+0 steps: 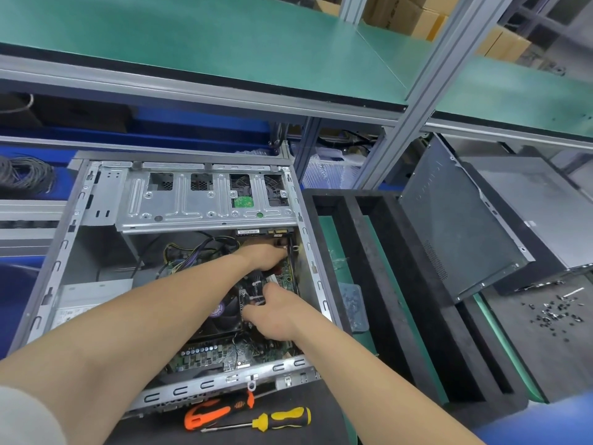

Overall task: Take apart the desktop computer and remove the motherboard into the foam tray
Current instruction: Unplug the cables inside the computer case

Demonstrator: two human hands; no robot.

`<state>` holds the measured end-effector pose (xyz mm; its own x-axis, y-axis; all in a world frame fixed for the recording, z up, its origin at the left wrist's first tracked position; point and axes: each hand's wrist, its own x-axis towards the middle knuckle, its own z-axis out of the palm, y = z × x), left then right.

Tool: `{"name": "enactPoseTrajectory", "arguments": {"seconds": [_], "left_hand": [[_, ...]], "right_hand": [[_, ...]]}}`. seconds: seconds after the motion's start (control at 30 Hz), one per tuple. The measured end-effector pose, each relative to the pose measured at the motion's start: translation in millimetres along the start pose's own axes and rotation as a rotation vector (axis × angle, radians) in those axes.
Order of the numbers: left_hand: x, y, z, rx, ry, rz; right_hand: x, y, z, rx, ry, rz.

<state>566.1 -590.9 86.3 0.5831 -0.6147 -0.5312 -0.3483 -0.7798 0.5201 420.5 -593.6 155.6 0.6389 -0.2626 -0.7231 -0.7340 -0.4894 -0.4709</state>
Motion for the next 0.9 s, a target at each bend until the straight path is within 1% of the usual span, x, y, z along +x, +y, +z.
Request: {"name": "enactPoseTrajectory", "arguments": {"seconds": [0.2, 0.3, 0.37, 0.47, 0.5, 0.6, 0.7, 0.77, 0.83, 0.9], "left_hand": [[0.8, 3.9, 1.5, 0.123, -0.068, -0.022], [-2.6, 1.4, -1.2, 0.092, -0.013, -0.026], [-4.2, 3.5, -1.4, 0.054, -0.028, -0.037], [-0.2, 6.6, 2.6, -0.142, 0.0, -0.069], [2.6, 4.6, 3.8, -0.151, 0.014, -0.053], [-3.6, 1.4, -0.7, -0.05, 0.044, -0.011], [-5.7, 3.0, 0.3, -0.036, 0.004, -0.03], [-3.1, 5.6, 0.5, 0.04, -0.053, -0.038], [-3.3, 6.8, -0.5, 0.13, -0.07, 0.003], [-3.9, 3.0, -1.3, 0.08, -0.021, 0.012]], "right_hand": [[0.6, -0.1, 0.8, -0.034, 0.004, 0.001], [0.7, 0.5, 0.6, -0.025, 0.003, -0.002], [0.7, 0.9, 0.5, -0.014, 0.007, 0.0], [1.5, 0.7, 1.1, -0.019, 0.012, 0.008], [1.6, 0.6, 1.2, -0.022, 0.012, 0.01], [1.0, 0.6, 1.6, -0.023, 0.008, 0.003], [1.1, 0.6, 1.8, -0.021, 0.004, 0.005], [2.2, 0.7, 1.9, -0.019, 0.0, 0.008], [2.4, 0.6, 1.5, -0.019, -0.002, 0.009], [1.5, 0.3, 1.4, -0.024, 0.0, 0.002]]}}
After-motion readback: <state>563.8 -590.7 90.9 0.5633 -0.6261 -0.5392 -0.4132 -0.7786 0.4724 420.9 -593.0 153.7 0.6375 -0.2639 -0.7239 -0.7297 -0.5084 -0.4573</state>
